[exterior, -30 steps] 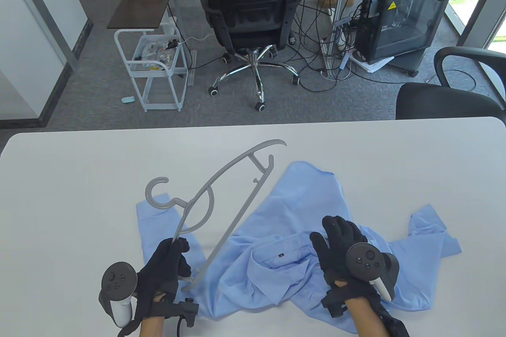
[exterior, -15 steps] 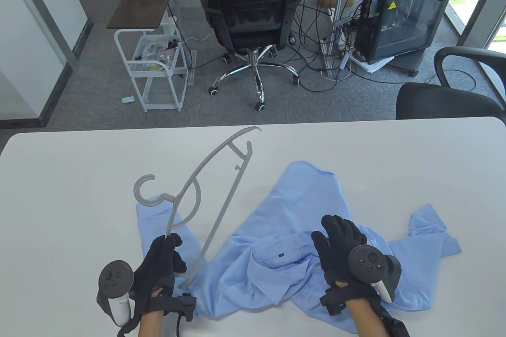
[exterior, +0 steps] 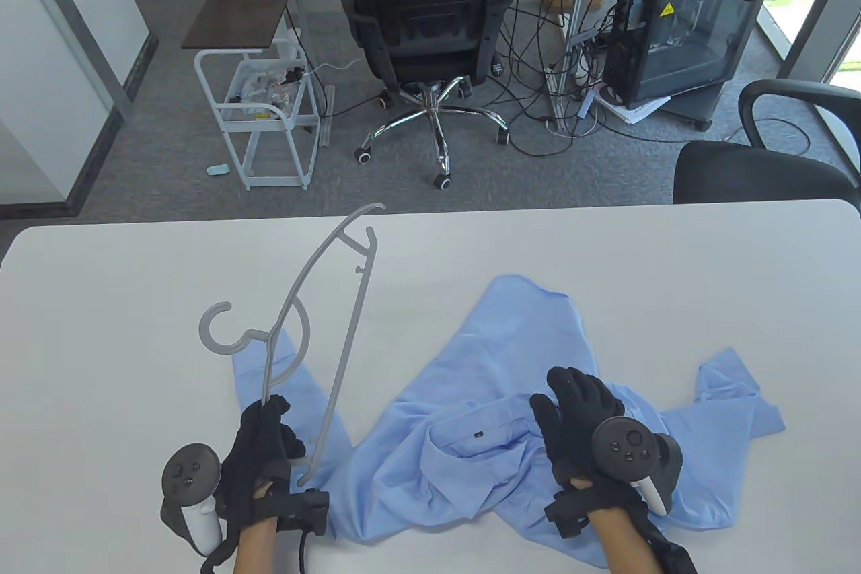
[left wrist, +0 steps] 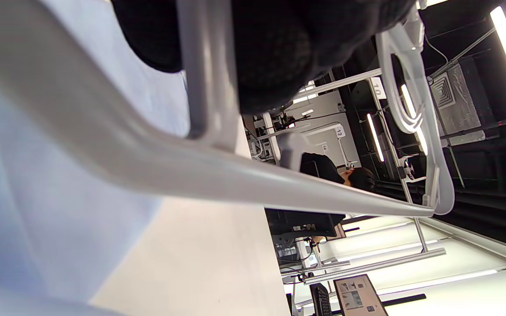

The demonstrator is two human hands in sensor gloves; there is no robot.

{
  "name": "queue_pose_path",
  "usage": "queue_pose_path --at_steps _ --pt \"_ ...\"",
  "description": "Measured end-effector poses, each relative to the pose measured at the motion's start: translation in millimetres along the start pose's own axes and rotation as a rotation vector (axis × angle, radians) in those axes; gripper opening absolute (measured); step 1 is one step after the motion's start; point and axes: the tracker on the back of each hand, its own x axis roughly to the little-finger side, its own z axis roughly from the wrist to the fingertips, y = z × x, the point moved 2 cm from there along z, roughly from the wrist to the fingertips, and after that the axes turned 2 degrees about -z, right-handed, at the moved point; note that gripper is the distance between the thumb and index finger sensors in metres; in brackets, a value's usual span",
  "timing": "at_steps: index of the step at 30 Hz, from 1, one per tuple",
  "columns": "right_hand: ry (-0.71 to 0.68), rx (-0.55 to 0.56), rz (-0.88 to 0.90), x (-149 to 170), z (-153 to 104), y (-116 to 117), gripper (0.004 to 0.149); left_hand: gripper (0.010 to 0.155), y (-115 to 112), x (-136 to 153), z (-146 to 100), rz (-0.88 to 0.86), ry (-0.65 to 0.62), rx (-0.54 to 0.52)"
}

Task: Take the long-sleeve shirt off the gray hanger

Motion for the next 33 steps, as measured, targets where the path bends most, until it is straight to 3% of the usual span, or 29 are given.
queue_pose_path --at_steps 19,24,33 --pt "0.006 -0.015 0.000 3.4 1.3 4.1 0.070 0.052 1.1 22.2 9.0 0.022 0.136 -0.053" --pt "0.008 -0.017 0.001 3.7 1.4 4.0 0.070 0.052 2.2 26.6 8.3 0.121 0.169 -0.097" --pt "0.010 -0.028 -0.006 5.1 1.2 6.9 0.071 0.052 5.9 42.1 11.0 0.090 0.248 -0.153"
